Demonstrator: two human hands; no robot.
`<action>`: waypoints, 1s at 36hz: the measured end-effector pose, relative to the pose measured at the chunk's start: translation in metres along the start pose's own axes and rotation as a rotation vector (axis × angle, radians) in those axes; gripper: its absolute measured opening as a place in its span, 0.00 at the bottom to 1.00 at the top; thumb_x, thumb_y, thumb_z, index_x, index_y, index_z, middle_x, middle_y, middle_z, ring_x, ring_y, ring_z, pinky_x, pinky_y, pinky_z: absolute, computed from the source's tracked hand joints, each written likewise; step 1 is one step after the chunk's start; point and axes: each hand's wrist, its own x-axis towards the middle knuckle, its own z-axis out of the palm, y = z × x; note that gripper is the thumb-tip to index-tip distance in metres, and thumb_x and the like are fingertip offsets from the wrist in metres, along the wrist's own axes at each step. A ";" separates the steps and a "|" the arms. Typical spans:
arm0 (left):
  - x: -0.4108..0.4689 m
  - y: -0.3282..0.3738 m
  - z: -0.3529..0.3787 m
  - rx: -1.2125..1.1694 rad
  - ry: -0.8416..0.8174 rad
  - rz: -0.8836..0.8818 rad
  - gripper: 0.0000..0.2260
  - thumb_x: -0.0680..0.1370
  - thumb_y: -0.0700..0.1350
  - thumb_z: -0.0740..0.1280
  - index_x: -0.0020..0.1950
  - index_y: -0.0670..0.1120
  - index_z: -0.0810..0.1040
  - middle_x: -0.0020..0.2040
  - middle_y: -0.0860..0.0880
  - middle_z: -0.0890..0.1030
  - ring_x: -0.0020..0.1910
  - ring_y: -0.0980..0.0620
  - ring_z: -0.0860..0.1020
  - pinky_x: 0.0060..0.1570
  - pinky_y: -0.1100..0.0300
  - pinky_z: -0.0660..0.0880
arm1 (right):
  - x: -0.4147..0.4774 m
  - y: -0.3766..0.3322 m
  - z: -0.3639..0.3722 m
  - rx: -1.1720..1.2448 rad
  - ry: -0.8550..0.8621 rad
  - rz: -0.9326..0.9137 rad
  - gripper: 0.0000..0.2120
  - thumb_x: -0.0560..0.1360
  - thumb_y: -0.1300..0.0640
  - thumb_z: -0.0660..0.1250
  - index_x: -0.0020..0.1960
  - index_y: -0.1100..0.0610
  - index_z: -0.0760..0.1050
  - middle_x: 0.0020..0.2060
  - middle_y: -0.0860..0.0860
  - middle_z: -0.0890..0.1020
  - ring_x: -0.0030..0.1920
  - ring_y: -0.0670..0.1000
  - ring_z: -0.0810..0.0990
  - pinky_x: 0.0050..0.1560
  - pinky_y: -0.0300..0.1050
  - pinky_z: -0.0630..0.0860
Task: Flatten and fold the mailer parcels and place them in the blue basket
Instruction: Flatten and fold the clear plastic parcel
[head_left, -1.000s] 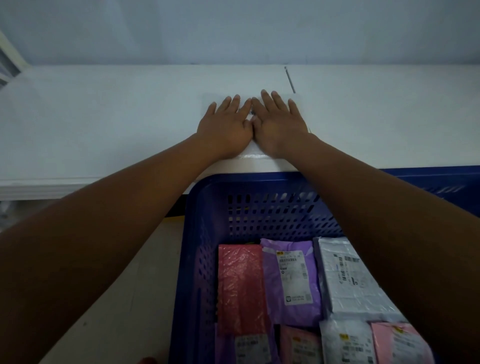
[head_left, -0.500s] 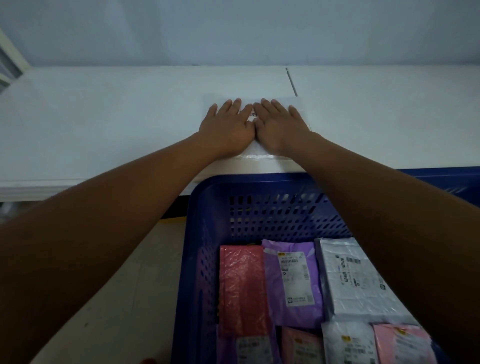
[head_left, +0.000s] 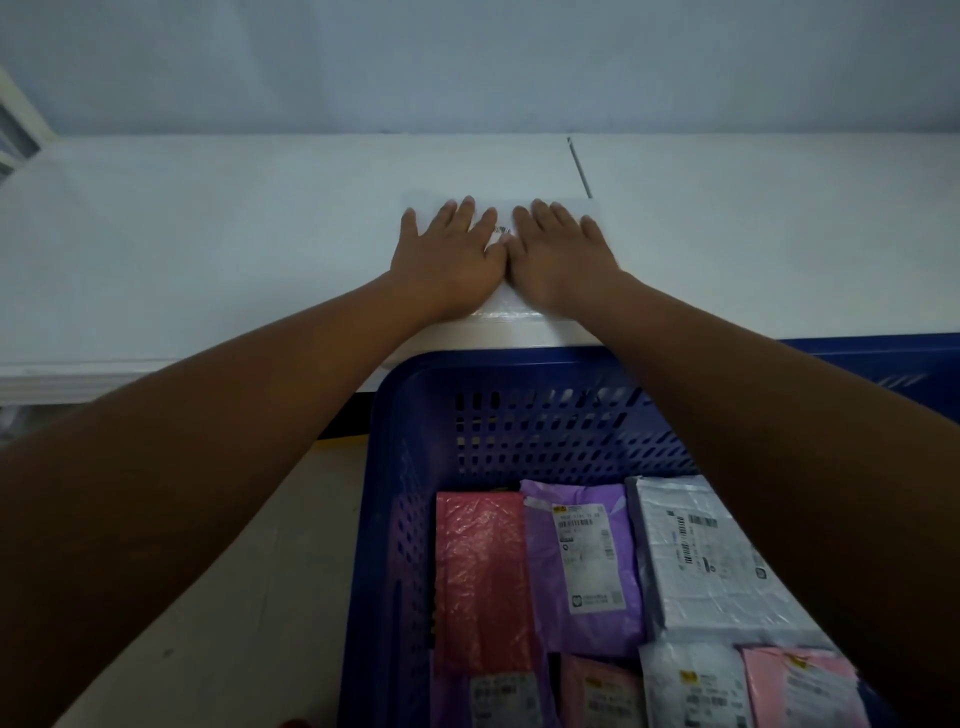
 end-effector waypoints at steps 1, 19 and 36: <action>0.000 0.000 0.000 0.008 -0.001 0.007 0.27 0.83 0.57 0.40 0.82 0.51 0.46 0.82 0.48 0.46 0.81 0.49 0.45 0.76 0.38 0.41 | 0.001 0.000 0.000 -0.003 -0.013 -0.001 0.29 0.83 0.43 0.42 0.80 0.55 0.50 0.80 0.55 0.53 0.80 0.55 0.49 0.77 0.61 0.49; 0.005 -0.033 -0.048 -0.599 -0.416 0.051 0.27 0.79 0.40 0.60 0.78 0.54 0.64 0.80 0.56 0.51 0.79 0.54 0.50 0.74 0.58 0.51 | 0.007 0.005 -0.023 0.259 -0.189 0.055 0.26 0.74 0.54 0.60 0.72 0.56 0.64 0.77 0.56 0.59 0.78 0.56 0.54 0.74 0.60 0.51; -0.011 -0.035 -0.043 -0.023 -0.055 0.092 0.37 0.69 0.75 0.63 0.71 0.54 0.69 0.62 0.44 0.71 0.57 0.46 0.72 0.57 0.52 0.71 | -0.003 -0.029 -0.027 0.128 -0.047 0.173 0.28 0.77 0.45 0.57 0.74 0.54 0.64 0.70 0.58 0.67 0.71 0.60 0.64 0.68 0.58 0.61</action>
